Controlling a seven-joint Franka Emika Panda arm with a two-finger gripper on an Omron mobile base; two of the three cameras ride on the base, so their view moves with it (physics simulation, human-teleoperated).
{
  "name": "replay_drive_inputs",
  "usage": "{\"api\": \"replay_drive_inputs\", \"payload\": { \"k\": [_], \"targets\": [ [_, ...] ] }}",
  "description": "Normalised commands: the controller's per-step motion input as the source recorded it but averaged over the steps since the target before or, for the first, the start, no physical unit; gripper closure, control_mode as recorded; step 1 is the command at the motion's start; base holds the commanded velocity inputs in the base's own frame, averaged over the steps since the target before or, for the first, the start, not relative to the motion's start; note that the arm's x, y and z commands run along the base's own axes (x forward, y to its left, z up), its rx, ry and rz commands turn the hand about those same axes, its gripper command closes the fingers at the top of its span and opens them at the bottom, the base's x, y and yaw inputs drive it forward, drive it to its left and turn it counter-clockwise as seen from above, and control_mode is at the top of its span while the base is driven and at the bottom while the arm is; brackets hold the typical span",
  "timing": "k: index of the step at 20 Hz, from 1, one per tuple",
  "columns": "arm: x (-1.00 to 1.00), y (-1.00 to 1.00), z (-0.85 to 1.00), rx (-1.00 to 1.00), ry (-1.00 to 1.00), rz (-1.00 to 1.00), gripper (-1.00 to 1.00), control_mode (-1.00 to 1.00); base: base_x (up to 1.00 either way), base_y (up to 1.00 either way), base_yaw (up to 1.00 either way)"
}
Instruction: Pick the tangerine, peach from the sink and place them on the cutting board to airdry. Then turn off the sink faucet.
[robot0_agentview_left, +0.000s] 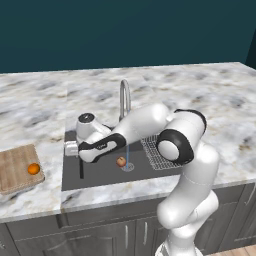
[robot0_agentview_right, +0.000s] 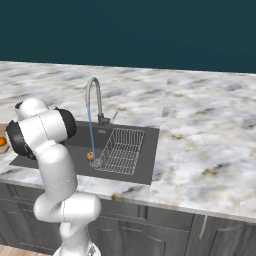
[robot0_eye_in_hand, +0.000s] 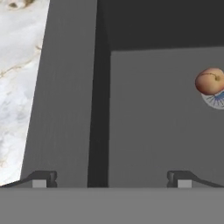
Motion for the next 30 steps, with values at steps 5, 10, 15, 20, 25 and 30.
{"api": "replay_drive_inputs", "payload": {
  "k": [5,10,15,20,25,30],
  "targets": [
    [0.02,-0.24,0.00,0.00,0.00,0.00,-1.00,-1.00,0.00,0.00,0.00],
    [0.00,-0.22,-0.02,-0.02,0.00,0.00,-1.00,-1.00,0.00,0.00,0.00],
    [0.00,-0.22,-0.06,-0.04,0.00,0.00,-1.00,-1.00,0.00,0.00,0.00],
    [0.00,-0.24,-0.03,-0.02,0.01,0.00,-1.00,-1.00,0.00,0.00,0.00],
    [0.01,-0.26,-0.02,-0.01,0.00,0.00,-1.00,-1.00,0.00,0.00,0.00],
    [0.00,-0.26,-0.03,-0.01,0.00,0.00,-1.00,-1.00,0.00,0.00,0.00]
  ]
}}
